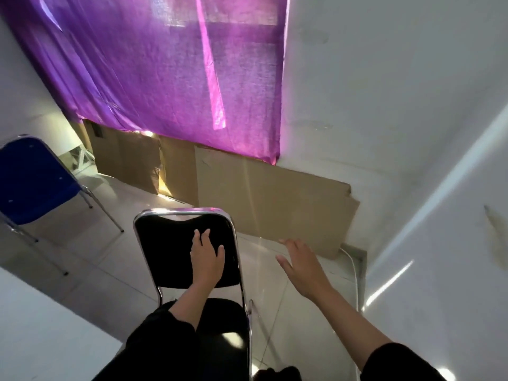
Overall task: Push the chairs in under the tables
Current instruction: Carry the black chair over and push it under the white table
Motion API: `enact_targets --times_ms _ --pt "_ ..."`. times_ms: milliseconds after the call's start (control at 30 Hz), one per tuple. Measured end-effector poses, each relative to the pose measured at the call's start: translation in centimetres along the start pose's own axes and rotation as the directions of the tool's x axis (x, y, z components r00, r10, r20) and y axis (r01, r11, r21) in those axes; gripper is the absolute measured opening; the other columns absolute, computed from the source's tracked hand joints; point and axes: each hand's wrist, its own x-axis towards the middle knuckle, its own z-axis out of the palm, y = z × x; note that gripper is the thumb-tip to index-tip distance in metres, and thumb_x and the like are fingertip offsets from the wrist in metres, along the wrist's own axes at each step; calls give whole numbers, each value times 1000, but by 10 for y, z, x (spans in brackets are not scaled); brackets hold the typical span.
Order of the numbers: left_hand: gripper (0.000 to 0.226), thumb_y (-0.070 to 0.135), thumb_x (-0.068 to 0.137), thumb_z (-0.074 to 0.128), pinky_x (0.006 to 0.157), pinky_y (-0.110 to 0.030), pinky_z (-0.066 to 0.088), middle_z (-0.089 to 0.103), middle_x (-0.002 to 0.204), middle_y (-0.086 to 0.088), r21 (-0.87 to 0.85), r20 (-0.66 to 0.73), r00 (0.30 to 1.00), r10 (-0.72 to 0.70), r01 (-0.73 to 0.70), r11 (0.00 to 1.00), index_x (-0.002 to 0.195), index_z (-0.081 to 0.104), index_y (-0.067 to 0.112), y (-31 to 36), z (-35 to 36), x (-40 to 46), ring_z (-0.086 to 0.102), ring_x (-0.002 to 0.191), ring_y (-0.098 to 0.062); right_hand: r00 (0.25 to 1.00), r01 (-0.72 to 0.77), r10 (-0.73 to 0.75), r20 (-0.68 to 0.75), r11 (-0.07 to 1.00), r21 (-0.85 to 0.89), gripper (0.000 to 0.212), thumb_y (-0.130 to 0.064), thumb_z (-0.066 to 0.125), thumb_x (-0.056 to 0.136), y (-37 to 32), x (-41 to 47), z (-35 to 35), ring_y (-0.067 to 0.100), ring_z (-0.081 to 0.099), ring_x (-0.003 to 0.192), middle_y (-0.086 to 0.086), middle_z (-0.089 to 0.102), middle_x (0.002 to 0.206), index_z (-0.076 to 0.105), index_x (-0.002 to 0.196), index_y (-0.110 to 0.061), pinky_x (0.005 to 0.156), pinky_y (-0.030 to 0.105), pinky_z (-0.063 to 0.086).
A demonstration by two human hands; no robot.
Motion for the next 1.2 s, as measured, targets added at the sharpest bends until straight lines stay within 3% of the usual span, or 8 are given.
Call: enact_targets --times_ms 167,267,400,567,700,867,1067,1200 --pt "74 40 96 47 113 -50 24 2 157 -20 -208 -54 944 -326 309 928 148 11 3 10 -2 62 13 143 -38 994 52 -56 90 998 48 42 -42 39 97 11 62 16 24 44 119 5 52 129 46 131 -17 100 37 34" --pt "97 58 87 51 112 -52 25 -3 157 -20 -355 -26 831 -555 511 783 150 -1 5 16 2 98 16 141 -42 969 145 -153 192 988 53 71 -67 16 88 19 110 21 23 45 119 4 52 129 45 131 -18 101 37 34" --pt "123 63 73 67 110 -53 26 -4 156 -22 -484 -67 698 -713 602 635 149 -13 8 20 17 144 18 140 -45 919 261 -282 274 959 110 97 -82 -2 75 30 201 22 24 46 119 4 52 129 46 131 -19 102 40 36" --pt "123 32 75 77 110 -51 24 -6 156 -24 -487 -141 547 -825 688 539 146 -21 11 30 33 169 17 138 -47 838 401 -433 332 902 163 47 -50 34 96 30 271 9 20 44 121 2 48 132 43 132 -21 100 36 37" --pt "118 21 77 74 107 -50 28 -8 156 -23 -489 -183 514 -838 692 531 147 -21 12 40 40 176 18 138 -48 709 559 -591 384 803 204 41 -38 44 97 15 322 5 21 41 123 3 45 134 42 134 -20 99 31 34" --pt "122 20 76 74 114 -45 18 -13 155 -25 -464 -187 544 -818 685 561 145 -25 9 49 56 151 4 144 -42 416 771 -778 471 576 272 47 -24 52 94 -32 337 37 24 43 121 5 45 133 36 138 -18 97 32 38" --pt "126 22 71 74 116 -37 19 -16 158 -12 -416 -130 613 -780 680 604 143 -30 17 73 73 90 0 147 -28 80 912 -900 429 240 334 86 9 58 73 -80 306 82 27 36 127 8 39 140 24 145 -25 107 37 33" --pt "123 25 62 71 108 -42 39 1 160 2 -441 -118 611 -783 674 593 145 -19 40 94 81 27 25 142 -23 -135 973 -878 459 -30 230 101 -5 72 69 -95 286 100 35 17 140 9 25 151 13 147 -31 113 48 23"
